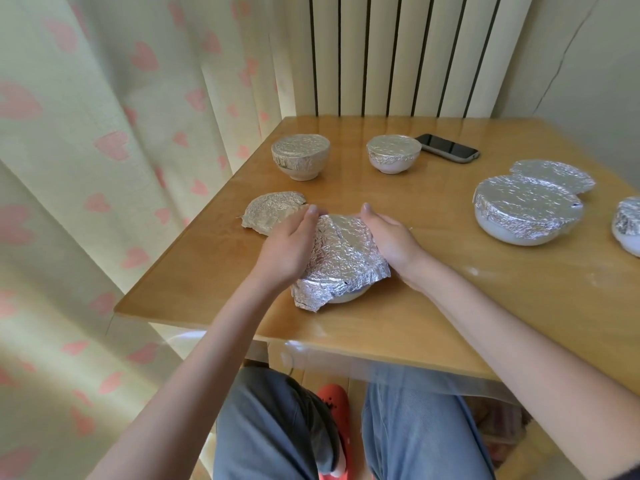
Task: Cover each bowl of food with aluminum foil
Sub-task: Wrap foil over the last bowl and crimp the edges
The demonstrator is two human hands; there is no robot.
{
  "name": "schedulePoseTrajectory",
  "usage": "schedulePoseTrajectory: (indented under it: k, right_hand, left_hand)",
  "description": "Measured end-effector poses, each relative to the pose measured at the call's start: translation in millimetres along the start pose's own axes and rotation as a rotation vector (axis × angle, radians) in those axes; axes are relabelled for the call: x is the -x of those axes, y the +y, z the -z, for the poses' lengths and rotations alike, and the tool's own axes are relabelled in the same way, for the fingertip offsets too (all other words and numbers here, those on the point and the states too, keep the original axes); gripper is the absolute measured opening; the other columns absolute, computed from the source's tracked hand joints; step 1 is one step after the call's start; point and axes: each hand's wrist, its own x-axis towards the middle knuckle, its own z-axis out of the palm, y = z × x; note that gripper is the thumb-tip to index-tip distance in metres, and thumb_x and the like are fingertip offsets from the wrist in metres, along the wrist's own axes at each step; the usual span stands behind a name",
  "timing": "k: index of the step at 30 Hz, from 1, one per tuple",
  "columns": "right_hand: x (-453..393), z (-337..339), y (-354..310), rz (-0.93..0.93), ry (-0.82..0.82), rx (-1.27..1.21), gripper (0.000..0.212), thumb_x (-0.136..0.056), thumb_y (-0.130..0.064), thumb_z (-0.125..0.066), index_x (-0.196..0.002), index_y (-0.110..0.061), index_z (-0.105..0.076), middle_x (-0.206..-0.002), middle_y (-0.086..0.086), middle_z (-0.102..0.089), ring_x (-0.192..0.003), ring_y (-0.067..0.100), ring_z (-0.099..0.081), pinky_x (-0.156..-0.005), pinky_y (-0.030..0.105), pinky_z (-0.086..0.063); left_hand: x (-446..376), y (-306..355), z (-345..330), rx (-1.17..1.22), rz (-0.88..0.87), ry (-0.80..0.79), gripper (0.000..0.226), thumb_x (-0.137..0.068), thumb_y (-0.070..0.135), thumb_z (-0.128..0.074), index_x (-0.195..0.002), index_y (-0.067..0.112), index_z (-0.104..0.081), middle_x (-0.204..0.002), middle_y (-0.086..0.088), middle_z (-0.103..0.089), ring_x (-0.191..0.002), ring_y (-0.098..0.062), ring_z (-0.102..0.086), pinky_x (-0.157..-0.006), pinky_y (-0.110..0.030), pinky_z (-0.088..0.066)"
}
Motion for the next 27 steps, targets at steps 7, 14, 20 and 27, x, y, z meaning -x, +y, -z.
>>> schedulePoseTrajectory:
  k: [7,14,20,27]
  right_hand:
    - [10,16,-8,-0.017,0.179,-0.015,0.066,-0.099,-0.056,-0.019,-0.139,-0.010,-0.044,-0.138,0.005,-0.051,-0.128,0.016,-0.046,-0.108,0.031,-0.029]
    - [24,-46,8,0.088,0.534,-0.106,0.047,-0.102,-0.038,-0.029,-0.126,-0.007,-0.055,-0.116,0.003,-0.062,-0.113,0.021,-0.052,-0.090,0.029,-0.037]
    - [19,-44,10,0.047,0.531,-0.284,0.046,-0.103,-0.039,-0.025,-0.114,-0.016,-0.064,-0.112,-0.001,-0.064,-0.107,0.017,-0.055,-0.090,0.027,-0.041]
    - [-1,-19,3,0.024,0.121,-0.185,0.054,-0.102,-0.047,-0.023,-0.105,-0.015,-0.066,-0.093,-0.002,-0.069,-0.086,0.007,-0.065,-0.076,0.018,-0.052]
  left_hand:
    - [-10,1,31,0.005,-0.094,-0.071,0.055,-0.103,0.052,-0.025,-0.148,0.023,-0.041,-0.155,0.007,-0.036,-0.142,-0.006,-0.029,-0.115,-0.026,-0.020]
    - [-32,12,15,-0.177,-0.144,-0.393,0.048,-0.104,0.049,-0.027,-0.121,0.030,-0.067,-0.125,0.014,-0.064,-0.116,-0.004,-0.056,-0.109,-0.024,-0.033]
    - [-27,13,14,-0.145,-0.057,-0.271,0.052,-0.105,0.046,-0.021,-0.103,0.031,-0.071,-0.107,0.016,-0.066,-0.107,-0.009,-0.059,-0.107,-0.037,-0.036]
    - [-1,7,3,-0.145,0.053,0.120,0.053,-0.106,0.039,-0.019,-0.091,0.012,-0.062,-0.093,-0.008,-0.061,-0.086,-0.022,-0.053,-0.080,-0.035,-0.037]
